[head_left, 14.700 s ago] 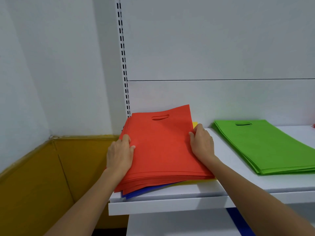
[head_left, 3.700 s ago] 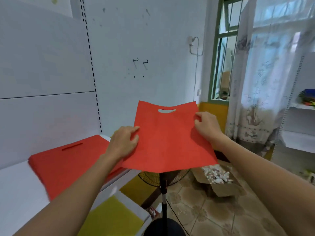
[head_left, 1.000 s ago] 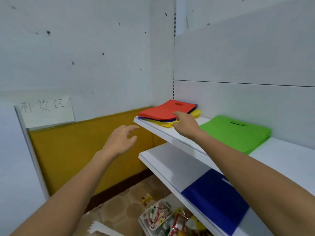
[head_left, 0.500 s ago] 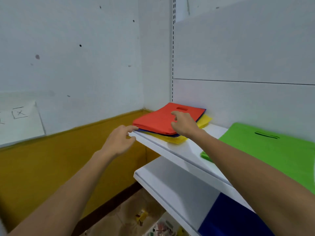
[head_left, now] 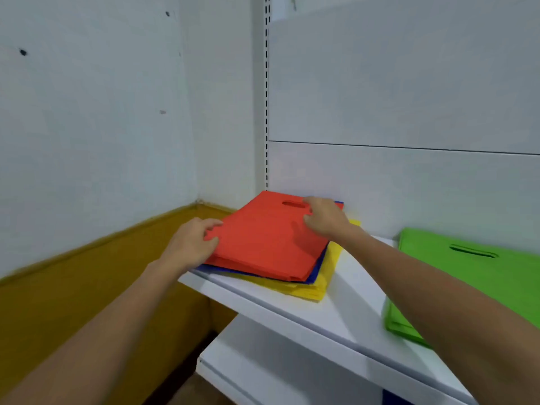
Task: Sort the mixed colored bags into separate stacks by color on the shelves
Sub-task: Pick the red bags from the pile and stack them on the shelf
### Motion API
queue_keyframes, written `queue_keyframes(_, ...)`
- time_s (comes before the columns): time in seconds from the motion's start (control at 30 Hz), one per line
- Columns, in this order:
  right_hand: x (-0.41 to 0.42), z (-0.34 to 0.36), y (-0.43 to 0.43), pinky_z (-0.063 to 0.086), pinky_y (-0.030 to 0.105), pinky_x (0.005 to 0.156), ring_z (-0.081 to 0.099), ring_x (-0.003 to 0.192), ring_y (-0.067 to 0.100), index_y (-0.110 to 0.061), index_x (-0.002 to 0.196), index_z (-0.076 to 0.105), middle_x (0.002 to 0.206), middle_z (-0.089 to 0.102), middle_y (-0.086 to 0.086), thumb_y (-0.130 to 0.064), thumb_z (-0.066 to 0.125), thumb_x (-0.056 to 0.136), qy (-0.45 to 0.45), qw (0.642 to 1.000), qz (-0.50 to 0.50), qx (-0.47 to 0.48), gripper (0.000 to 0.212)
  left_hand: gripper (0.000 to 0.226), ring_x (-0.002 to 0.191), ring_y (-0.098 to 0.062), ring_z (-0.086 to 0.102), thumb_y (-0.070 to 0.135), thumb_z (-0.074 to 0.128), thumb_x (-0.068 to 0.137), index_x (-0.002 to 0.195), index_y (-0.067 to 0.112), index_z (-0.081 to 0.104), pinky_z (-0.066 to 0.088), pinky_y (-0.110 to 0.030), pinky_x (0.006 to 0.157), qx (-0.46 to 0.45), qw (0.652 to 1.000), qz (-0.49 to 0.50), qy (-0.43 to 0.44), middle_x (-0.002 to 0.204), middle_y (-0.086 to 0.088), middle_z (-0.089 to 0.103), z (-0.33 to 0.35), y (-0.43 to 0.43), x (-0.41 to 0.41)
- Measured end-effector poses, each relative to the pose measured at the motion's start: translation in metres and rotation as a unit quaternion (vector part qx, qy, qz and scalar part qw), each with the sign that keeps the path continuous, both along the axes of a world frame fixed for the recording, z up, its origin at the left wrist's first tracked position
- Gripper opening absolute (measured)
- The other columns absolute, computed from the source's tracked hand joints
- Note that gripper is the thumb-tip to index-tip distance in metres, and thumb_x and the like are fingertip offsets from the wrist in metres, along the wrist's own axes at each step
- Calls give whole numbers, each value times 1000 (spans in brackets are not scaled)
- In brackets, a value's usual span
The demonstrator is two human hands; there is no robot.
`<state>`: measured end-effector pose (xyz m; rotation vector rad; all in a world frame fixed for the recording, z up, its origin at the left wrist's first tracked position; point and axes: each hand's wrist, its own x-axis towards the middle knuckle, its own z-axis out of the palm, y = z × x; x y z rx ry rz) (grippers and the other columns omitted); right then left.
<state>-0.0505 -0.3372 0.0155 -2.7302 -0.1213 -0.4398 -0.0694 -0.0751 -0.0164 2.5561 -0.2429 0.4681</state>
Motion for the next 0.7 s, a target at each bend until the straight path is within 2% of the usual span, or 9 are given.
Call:
queue_keyframes(0.17,23,-3,-6,45,37,91,52,114,31,-11,125,52,121,58,13,-15,48,84,15,991,-129,21,41,40,107,-25,58,16,60,84,124,21,58,43,-33,95,38,995,-88,16,116,-11,60,-8,10,83)
queue_keyframes(0.3,31,-19,2,42,37,92,50,116,33,-4,121,49,124,55,17,-20,48,88,47,972,-229,29,37,38,113,-27,55,23,58,88,125,17,57,42,-34,98,67,988,-140,19,122,-13,60,-12,14,133)
queue_keyframes(0.43,34,-36,29,37,41,100,37,128,37,5,132,32,135,40,22,-34,53,91,69,934,-343,73,61,40,113,-33,54,33,52,91,122,10,56,43,-39,96,68,991,-114,5,121,-17,60,-18,5,166)
queue_keyframes(0.5,34,-46,40,38,41,100,37,128,36,6,133,32,136,38,22,-37,53,92,57,915,-389,88,63,44,113,-37,53,37,49,92,121,4,54,43,-40,95,77,992,-93,36,120,-21,59,-27,-4,170)
queue_keyframes(0.57,33,-58,48,41,41,96,40,125,34,5,128,37,131,42,20,-37,50,94,23,907,-414,68,55,45,113,-38,53,37,47,94,118,0,55,42,-40,94,70,993,-80,49,119,-24,59,-37,-11,170)
queue_keyframes(0.7,27,-66,53,41,41,89,46,116,33,-1,117,43,121,49,17,-30,48,95,-61,899,-434,14,38,41,110,-38,55,33,52,93,113,-2,59,42,-40,92,34,997,-72,1,114,-23,61,-44,-13,169)
